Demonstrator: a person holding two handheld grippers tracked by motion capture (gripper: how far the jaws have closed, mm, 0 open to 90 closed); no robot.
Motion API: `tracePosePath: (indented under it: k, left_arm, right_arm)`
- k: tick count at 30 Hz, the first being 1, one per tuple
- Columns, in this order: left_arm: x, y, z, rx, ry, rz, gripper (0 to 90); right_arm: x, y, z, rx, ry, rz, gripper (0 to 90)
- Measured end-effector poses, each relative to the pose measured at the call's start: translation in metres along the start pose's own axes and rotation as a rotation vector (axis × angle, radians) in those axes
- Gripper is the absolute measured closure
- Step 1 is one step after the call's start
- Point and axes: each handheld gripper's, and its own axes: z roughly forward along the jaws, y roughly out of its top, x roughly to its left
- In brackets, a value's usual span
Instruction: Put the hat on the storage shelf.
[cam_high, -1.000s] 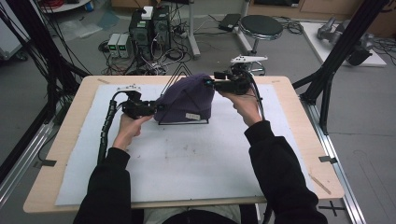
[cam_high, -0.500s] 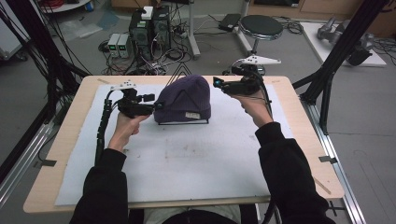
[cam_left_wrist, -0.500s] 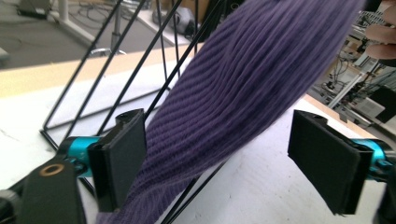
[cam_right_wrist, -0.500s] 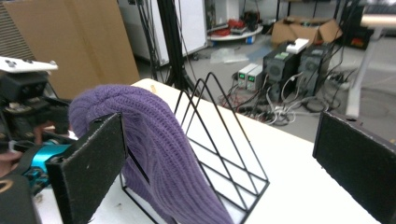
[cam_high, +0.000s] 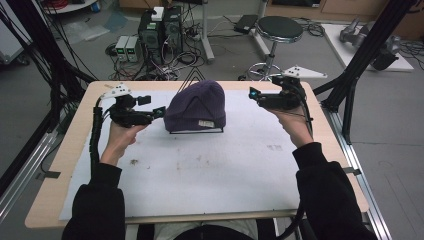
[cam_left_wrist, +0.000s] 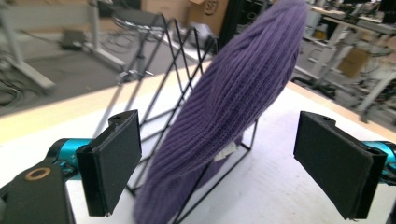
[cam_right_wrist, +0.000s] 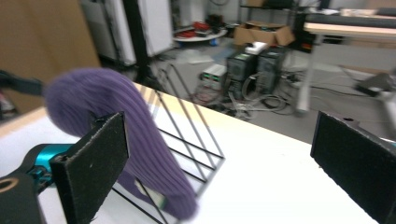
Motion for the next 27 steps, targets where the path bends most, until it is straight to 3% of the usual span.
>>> tracePosePath:
  k: [6,11,17,22,27]
  left_arm:
    - [-0.006,0.004,-0.021,-0.002,0.050,0.034,15.5]
    - [-0.011,-0.003,-0.034,-0.006,0.096,0.064,15.4]
    - [-0.012,-0.029,-0.054,-0.035,0.149,0.042,15.4]
    - [-0.015,-0.054,-0.069,-0.106,0.206,0.030,15.4]
    - [-0.019,-0.076,-0.080,-0.180,0.273,0.050,15.4]
  right_arm:
    - [-0.014,-0.019,-0.022,-0.001,-0.051,0.023,3.5]
    - [-0.018,-0.036,-0.037,-0.016,-0.093,0.027,3.5]
    - [-0.018,-0.063,-0.050,-0.030,-0.129,0.024,3.5]
    - [-0.014,-0.092,-0.061,-0.056,-0.169,0.026,3.5]
    - [-0.015,-0.121,-0.064,-0.060,-0.190,0.053,3.5]
